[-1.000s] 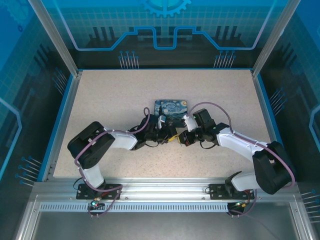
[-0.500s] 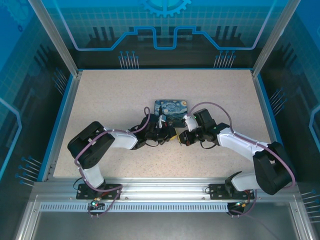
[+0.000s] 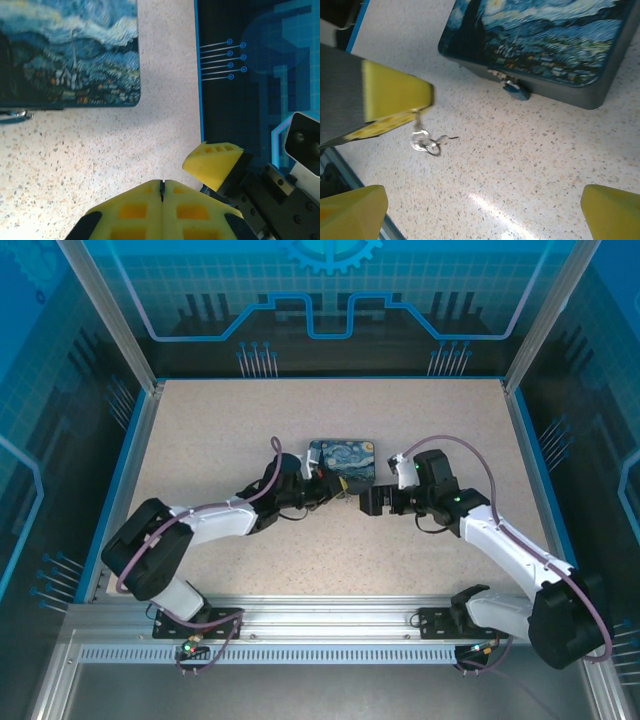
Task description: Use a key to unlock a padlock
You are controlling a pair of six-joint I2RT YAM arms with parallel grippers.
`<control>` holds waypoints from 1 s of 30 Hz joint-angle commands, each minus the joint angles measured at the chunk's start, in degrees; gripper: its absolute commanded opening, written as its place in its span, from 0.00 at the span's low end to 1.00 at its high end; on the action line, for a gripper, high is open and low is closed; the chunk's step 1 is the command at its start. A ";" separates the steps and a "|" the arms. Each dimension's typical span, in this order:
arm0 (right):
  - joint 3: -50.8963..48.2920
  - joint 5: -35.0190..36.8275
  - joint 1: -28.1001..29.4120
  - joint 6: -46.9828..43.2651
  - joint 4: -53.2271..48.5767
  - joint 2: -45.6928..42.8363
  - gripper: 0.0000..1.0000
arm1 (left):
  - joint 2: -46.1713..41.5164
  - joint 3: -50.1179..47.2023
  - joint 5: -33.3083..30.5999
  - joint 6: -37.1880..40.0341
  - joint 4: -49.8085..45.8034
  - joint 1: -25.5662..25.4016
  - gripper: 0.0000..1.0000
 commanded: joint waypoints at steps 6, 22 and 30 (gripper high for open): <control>1.53 -1.15 -3.16 10.50 7.32 1.67 1.00 | -5.99 5.89 -8.01 12.08 -10.46 0.04 0.00; -4.82 -6.33 -2.73 38.51 50.35 8.70 1.00 | -7.32 -0.88 -19.12 10.55 12.43 0.14 0.00; -3.38 -6.45 0.30 42.50 63.12 15.48 0.74 | -7.27 -4.34 -23.74 5.41 20.17 0.07 0.00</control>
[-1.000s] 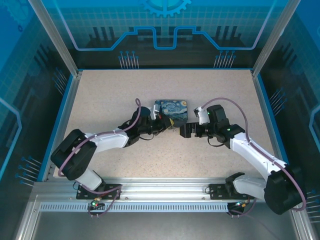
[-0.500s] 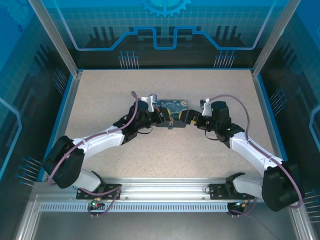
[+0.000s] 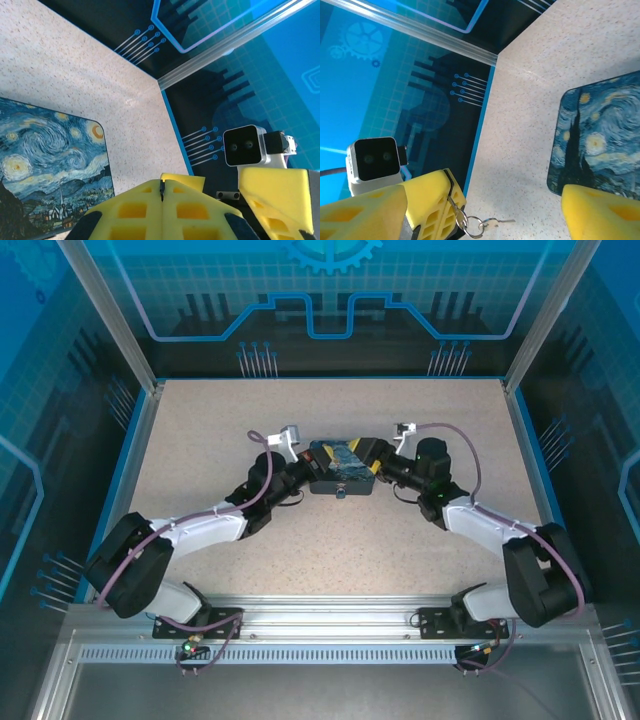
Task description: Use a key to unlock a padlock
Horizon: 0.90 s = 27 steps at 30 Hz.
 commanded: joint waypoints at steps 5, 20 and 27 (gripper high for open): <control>1.88 -0.82 2.96 3.52 14.42 5.52 0.59 | -0.79 -2.72 -5.75 -6.19 10.59 0.08 0.00; 4.08 -2.10 5.89 6.05 20.58 10.93 0.37 | 0.58 -2.76 -6.96 -7.51 13.33 0.06 0.00; 3.76 -2.48 6.69 6.09 20.34 10.58 0.34 | 1.07 -3.03 -7.71 -7.53 14.19 0.13 0.00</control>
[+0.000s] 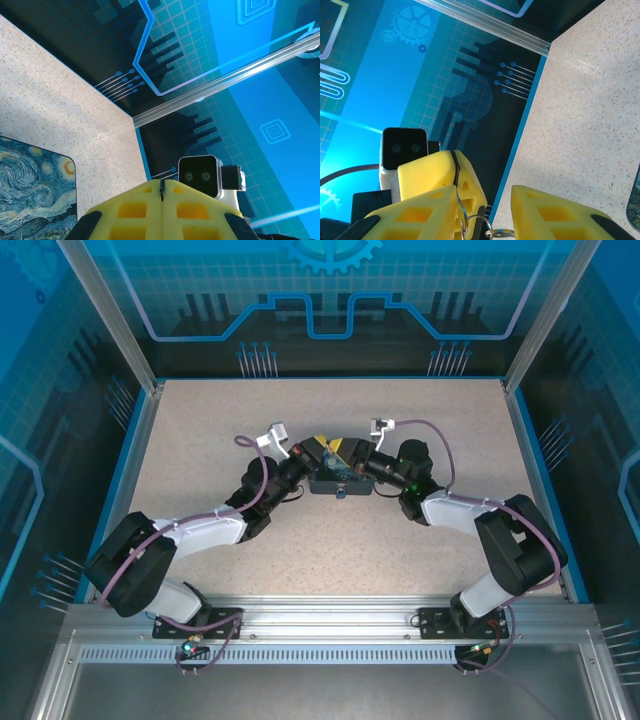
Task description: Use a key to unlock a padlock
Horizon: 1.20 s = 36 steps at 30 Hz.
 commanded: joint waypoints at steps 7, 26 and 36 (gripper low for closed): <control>0.47 -0.44 1.91 0.19 2.59 0.13 0.29 | 0.78 -1.05 -2.63 -0.12 3.03 0.06 0.00; 0.38 0.39 2.03 0.45 2.55 0.57 0.00 | 0.37 -1.90 -3.60 -0.19 3.53 -0.12 0.00; 0.06 1.81 1.05 1.33 2.59 1.18 0.00 | -1.50 -4.75 -5.18 -0.32 3.98 -0.99 0.00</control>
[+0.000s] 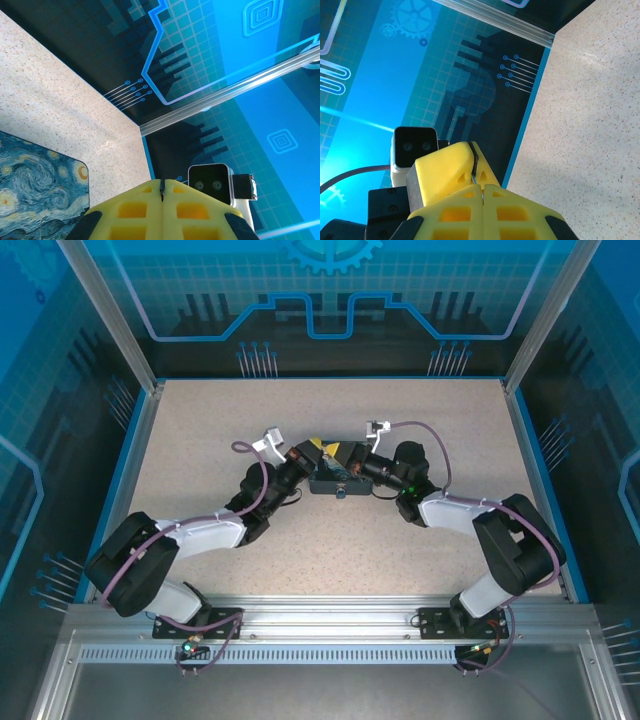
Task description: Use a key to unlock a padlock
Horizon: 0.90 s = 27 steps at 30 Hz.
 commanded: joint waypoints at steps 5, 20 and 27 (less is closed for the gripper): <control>0.48 0.94 -0.38 0.75 2.68 1.30 0.00 | -1.15 -1.26 -1.43 -0.40 1.01 -0.56 0.00; 0.40 -1.29 0.31 -0.22 2.15 1.01 0.30 | -0.44 0.02 -2.25 -0.11 0.61 -1.13 0.00; -0.03 -1.03 1.11 -0.37 2.46 1.47 0.31 | -0.42 0.11 -3.13 -0.21 0.66 -1.23 0.00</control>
